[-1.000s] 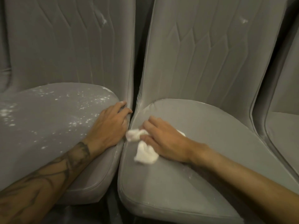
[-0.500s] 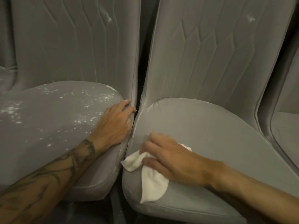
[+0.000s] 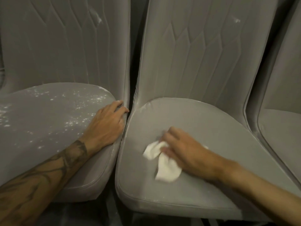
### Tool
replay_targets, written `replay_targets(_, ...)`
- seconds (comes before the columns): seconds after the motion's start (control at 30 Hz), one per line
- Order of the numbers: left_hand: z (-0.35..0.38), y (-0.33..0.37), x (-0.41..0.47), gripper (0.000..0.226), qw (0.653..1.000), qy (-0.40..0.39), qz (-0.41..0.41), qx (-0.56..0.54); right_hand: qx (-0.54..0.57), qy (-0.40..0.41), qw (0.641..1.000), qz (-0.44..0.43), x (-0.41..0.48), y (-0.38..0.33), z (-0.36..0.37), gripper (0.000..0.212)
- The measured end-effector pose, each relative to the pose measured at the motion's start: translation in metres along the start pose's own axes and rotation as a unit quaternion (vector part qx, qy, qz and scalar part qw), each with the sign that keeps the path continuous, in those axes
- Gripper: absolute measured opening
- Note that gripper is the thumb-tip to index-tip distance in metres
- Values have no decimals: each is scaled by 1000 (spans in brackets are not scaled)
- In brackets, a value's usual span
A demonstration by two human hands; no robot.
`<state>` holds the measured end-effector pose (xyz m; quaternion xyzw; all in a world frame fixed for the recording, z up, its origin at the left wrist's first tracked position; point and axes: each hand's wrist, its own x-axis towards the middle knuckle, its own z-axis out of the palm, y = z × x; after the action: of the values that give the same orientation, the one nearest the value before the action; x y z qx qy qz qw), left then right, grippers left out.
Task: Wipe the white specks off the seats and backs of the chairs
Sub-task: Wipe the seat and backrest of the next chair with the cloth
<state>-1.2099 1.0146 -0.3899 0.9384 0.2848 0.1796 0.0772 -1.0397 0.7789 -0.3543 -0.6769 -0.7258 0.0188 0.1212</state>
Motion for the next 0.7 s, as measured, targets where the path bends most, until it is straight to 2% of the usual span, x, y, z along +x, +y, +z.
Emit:
replay_targets(0.07, 0, 0, 0, 52, 1000, -1, 0, -2, -31, 2, 992, 119, 11, 27, -10, 29)
replay_targets(0.13, 0, -1, 0, 46, 1000, 2, 1, 0, -36, 4, 988, 150, 18, 25, -4, 29)
replay_targets(0.2, 0, -2, 0, 38, 1000, 2, 0, 0, -15, 36, 997, 66, 12, -1, 12, 25)
replay_targets(0.27, 1, -2, 1, 37, 1000, -2, 2, -2, 24, 32, 999, -13, -5, -27, 18, 21)
replay_targets(0.33, 1, -2, 2, 37, 1000, -3, 4, -1, 24, 8, 999, -22, -16, -21, 10, 19)
replay_targets(0.4, 1, 0, 2, 37, 1000, -4, 1, -5, -12, 12, 999, 28, -17, 8, 2, 23)
replay_targets(0.5, 0, 1, 2, 37, 1000, -6, -2, -4, -42, 18, 979, 201, -3, 43, -12, 30)
replay_targets(0.53, 0, 0, 2, 37, 1000, -6, -3, -2, -49, 23, 973, 225, 3, 40, -9, 30)
replay_targets(0.57, 0, 0, 1, 38, 1000, -6, -4, 0, -52, 32, 975, 215, 7, 30, -3, 29)
replay_targets(0.63, -1, 0, 1, 45, 1000, -6, -5, -1, -29, 65, 990, 122, 4, -1, 15, 26)
replay_targets(0.7, -2, 1, 1, 50, 1000, -5, -3, 0, 6, 62, 998, 30, -13, -30, 23, 26)
